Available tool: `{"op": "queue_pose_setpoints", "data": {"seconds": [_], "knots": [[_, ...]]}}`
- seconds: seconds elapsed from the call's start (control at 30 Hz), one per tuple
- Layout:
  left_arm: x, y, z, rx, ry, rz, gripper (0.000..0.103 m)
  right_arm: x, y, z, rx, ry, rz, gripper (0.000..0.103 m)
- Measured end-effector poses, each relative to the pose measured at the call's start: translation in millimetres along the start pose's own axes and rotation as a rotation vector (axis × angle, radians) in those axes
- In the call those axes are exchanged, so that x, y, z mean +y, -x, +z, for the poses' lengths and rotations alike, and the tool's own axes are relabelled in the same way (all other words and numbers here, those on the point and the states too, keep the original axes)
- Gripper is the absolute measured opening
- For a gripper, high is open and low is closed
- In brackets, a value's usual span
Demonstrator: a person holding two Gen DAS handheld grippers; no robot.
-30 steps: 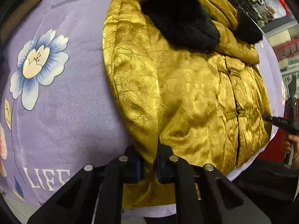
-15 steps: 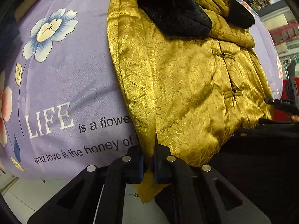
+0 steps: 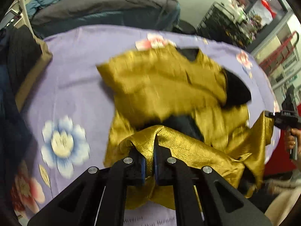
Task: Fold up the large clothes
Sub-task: 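Lift the hem with both grippers and fold it up over the collar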
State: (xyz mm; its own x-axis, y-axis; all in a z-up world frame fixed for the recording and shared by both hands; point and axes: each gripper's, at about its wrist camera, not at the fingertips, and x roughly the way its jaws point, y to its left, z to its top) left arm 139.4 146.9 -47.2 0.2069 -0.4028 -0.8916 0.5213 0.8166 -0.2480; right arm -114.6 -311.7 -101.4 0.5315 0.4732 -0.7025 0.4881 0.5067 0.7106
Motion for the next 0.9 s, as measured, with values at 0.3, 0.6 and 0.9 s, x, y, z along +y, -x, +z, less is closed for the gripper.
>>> {"op": "queue_pose_setpoints", "data": {"seconds": [0.3, 0.6, 0.9], "knots": [[35.2, -32.2, 123.9, -0.092, 0.222, -0.018, 0.006, 4.8, 3.6, 131.3, -0.163, -0.212, 0.14, 0.006], [86.3, -71.5, 132.5, -0.041, 0.605, -0.162, 0.017, -22.0, -56.2, 166.4, -0.19, -0.457, 0.15, 0.007], [100.0, 11.7, 115.7, -0.242, 0.591, 0.038, 0.067, -45.6, -85.3, 187.2, -0.213, -0.619, 0.194, 0.007]]}}
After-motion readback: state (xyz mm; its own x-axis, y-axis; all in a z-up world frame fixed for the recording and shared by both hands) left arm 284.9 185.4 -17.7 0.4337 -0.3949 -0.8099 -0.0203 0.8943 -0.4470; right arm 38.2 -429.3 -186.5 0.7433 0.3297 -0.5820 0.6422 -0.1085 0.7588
